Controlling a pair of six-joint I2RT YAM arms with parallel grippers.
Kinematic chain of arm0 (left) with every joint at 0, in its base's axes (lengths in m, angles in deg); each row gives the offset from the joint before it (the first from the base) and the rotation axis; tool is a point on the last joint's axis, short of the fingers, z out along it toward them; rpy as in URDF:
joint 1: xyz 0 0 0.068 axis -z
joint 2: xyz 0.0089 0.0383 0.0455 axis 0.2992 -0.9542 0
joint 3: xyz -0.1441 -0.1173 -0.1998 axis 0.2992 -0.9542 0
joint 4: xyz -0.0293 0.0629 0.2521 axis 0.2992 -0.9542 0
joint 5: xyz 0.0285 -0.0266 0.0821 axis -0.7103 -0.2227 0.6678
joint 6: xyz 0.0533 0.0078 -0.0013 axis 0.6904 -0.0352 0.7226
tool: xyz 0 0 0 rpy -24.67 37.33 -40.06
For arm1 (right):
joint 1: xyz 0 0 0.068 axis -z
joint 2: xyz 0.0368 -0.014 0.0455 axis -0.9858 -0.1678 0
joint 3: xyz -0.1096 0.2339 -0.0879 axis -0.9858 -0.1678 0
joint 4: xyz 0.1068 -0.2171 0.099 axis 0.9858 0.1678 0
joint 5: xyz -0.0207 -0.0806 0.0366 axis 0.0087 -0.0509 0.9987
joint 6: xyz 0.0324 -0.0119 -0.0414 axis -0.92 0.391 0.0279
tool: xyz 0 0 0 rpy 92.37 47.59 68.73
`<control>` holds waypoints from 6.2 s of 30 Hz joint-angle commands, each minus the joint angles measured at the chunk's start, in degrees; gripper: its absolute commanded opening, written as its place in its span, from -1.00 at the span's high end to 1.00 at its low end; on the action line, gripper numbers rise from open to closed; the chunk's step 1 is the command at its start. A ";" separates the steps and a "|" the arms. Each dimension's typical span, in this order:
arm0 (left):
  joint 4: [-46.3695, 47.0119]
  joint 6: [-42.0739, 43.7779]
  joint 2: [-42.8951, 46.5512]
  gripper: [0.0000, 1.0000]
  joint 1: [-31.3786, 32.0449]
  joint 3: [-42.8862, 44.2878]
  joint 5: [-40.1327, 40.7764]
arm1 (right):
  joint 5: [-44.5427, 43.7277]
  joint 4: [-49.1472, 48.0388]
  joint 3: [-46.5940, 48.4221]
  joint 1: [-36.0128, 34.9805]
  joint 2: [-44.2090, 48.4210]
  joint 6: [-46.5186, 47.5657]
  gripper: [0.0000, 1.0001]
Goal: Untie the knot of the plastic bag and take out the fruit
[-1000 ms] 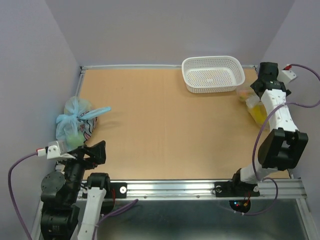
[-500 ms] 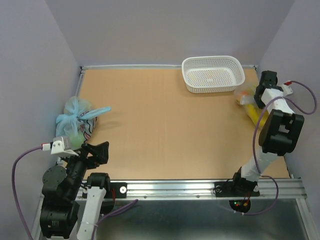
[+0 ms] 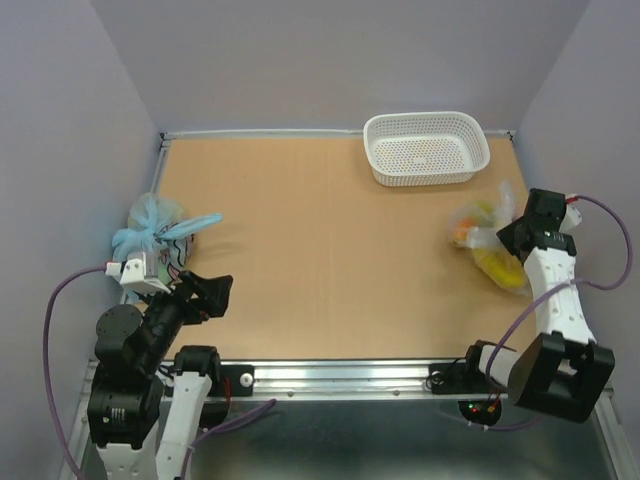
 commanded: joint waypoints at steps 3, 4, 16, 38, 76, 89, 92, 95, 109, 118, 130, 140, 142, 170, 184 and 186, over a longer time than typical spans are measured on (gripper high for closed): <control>10.83 -2.57 -4.33 -0.97 0.24 -4.51 -9.02 | 11.44 6.59 -0.77 -7.37 11.74 9.63 0.99; 12.06 -4.05 -4.78 -0.97 0.24 -5.22 -10.16 | 13.63 7.64 -0.50 -10.52 12.36 10.16 0.99; 28.14 -10.83 -16.37 -0.97 0.68 -12.52 -19.22 | 28.78 -3.32 8.10 -32.07 6.42 6.40 0.99; 48.20 -24.03 -38.60 -0.97 38.37 -14.20 12.48 | 21.30 -20.50 -4.64 -47.38 8.84 10.59 -0.99; 56.29 -22.96 -63.76 -0.75 41.03 -9.44 18.56 | 11.37 -19.15 -6.13 -58.72 -5.22 10.96 -0.74; 50.48 -24.99 -60.76 -0.63 41.73 -10.94 20.51 | 3.46 -18.98 -1.82 -58.72 2.17 12.27 -0.74; 51.62 -24.81 -62.43 -0.60 42.25 -10.41 19.71 | 3.36 -19.07 -0.24 -58.72 0.95 12.63 -0.74; 52.85 -24.55 -64.54 -0.50 42.52 -9.54 19.36 | 3.54 -18.98 0.99 -58.72 -1.69 12.36 -0.74; 56.19 -22.79 -64.20 1.00 43.14 -12.52 17.95 | 4.33 -19.16 1.17 -58.72 -10.22 10.69 -0.38; 50.58 -20.50 -55.94 1.00 39.56 -17.08 25.16 | -8.21 -16.79 -0.58 -57.33 -5.23 12.37 0.99; 49.87 -17.43 -43.63 1.00 17.12 -23.87 15.41 | 3.34 -14.06 -2.09 -43.51 2.88 10.51 0.79; 51.01 -10.75 -42.84 1.00 17.21 -18.59 5.39 | 16.37 -6.51 17.58 -48.86 0.00 34.75 -0.71; 50.22 -10.31 -42.23 1.00 17.21 -17.88 5.12 | 17.25 -5.80 19.97 -52.80 -2.74 37.23 -0.71; 49.16 -20.06 -37.74 1.00 10.88 -25.26 12.26 | -19.15 -18.25 2.77 -49.75 8.83 11.52 0.99; 46.36 -4.87 -32.21 -0.13 11.75 -19.20 1.42 | 2.58 -14.61 -13.07 -49.84 19.75 10.87 0.31; 44.25 -3.55 -29.84 -0.48 13.07 -17.36 3.26 | 2.66 -9.78 -11.15 -49.84 19.49 12.18 -0.19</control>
